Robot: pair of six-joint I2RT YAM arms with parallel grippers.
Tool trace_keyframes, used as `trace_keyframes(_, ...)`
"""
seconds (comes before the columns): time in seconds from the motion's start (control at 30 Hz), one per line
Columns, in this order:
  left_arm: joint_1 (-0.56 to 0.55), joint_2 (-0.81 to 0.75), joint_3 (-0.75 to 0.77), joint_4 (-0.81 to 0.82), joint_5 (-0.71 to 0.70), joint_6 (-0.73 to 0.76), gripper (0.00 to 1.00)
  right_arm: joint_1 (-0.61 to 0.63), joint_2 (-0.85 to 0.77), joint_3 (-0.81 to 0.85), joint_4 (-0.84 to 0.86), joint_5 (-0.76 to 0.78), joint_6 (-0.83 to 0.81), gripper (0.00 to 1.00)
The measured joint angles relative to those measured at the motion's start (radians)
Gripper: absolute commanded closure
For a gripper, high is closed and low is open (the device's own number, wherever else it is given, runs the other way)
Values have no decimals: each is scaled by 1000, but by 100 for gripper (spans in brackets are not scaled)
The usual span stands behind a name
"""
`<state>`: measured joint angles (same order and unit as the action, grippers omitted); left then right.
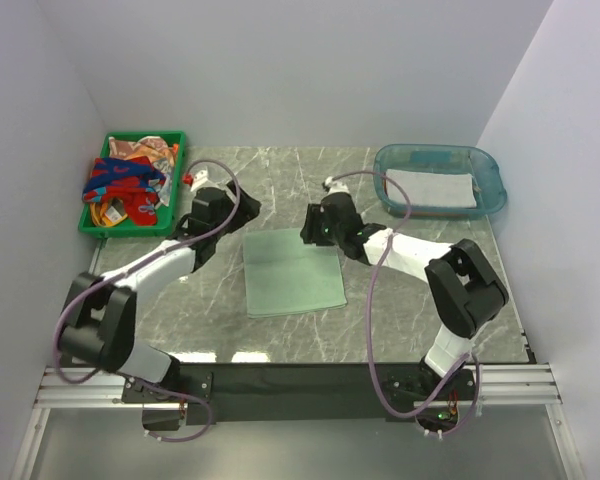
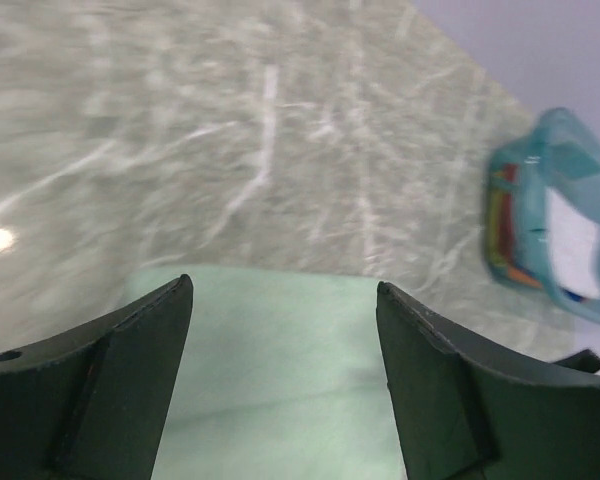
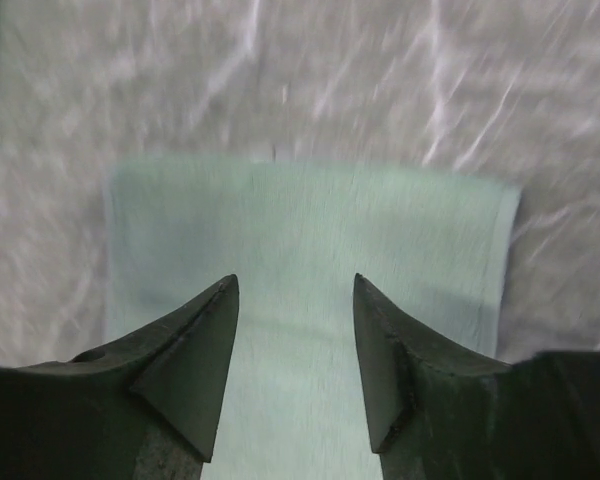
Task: Fold and stack the towels
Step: Fold the towel
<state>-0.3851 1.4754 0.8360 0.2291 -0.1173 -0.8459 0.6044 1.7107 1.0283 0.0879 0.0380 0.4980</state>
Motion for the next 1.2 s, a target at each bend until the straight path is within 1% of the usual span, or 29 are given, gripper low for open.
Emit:
trace_keyframes(0.03,0,-33,3,-61,-25,9,20,17,2,0,-29,4,-6,49)
trace_keyframes(0.13,-6,-121,3,-214,-87,23,20,57,23,0,-113,7,-21,49)
trace_keyframes(0.27,-19,-248,-24,-357,-137,33,20,98,45,-13,-188,9,-24,49)
trace_keyframes(0.37,-24,-343,-71,-441,-143,37,20,132,47,-33,-240,26,-24,49)
trace_keyframes(0.47,-24,-412,-109,-521,-142,39,19,172,43,-46,-250,53,-19,49)
trace_keyframes(0.57,-24,-449,-117,-600,-134,41,19,217,16,-84,-237,71,-6,48)
trace_keyframes(0.7,-24,-467,-116,-649,-116,63,17,269,-56,-154,-246,71,4,47)
trace_keyframes(0.8,-25,-425,-86,-692,-98,111,17,283,-103,-164,-305,65,-25,45)
trace_keyframes(0.87,-25,-357,-24,-726,-79,158,17,270,-135,-140,-356,62,-75,42)
trace_keyframes(0.93,-25,-268,64,-754,-63,211,17,238,-151,-78,-404,49,-153,41)
trace_keyframes(1.03,-25,-108,224,-780,-50,297,17,137,-152,36,-441,-21,-253,41)
trace_keyframes(1.13,-25,12,337,-786,-31,358,18,-16,-148,124,-449,-108,-335,41)
trace_keyframes(1.2,-25,76,386,-788,-6,381,19,-101,-130,162,-453,-151,-377,41)
